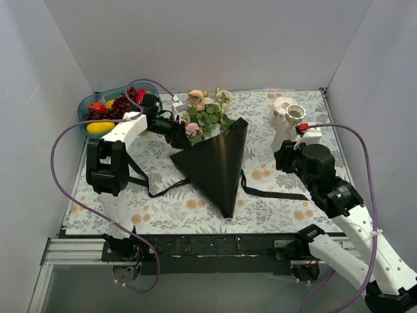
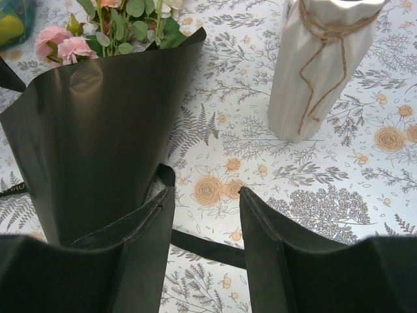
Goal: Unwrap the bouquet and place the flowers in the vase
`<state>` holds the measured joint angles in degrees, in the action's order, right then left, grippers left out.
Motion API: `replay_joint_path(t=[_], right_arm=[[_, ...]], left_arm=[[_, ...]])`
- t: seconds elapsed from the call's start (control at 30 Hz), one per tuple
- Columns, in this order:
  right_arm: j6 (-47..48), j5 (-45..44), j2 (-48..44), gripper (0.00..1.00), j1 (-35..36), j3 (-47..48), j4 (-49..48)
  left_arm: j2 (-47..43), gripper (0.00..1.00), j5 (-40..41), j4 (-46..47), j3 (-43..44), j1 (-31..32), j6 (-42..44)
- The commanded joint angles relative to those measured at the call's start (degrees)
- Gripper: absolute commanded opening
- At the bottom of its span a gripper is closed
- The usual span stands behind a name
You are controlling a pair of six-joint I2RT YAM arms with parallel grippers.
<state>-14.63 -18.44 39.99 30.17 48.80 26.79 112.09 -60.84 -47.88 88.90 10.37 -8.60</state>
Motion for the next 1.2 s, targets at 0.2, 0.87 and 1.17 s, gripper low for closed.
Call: replay_joint_path(t=[0.2, 0.87, 1.17], right_arm=[[0.4, 0.6, -1.0, 0.52, 0.1, 0.1, -2.6], [-0.3, -0.5, -1.1, 0.48, 0.1, 1.6, -1.8], [0.2, -1.3, -1.3, 0.53, 0.1, 3.3, -0.9]], left_arm=[[0.6, 0.66, -4.9, -8.3, 1.5, -0.8, 11.2], [-0.2, 0.12, -7.6, -18.8, 7.0, 4.1, 14.1], [-7.1, 0.61, -13.2, -8.7, 16.2, 13.6, -6.5]])
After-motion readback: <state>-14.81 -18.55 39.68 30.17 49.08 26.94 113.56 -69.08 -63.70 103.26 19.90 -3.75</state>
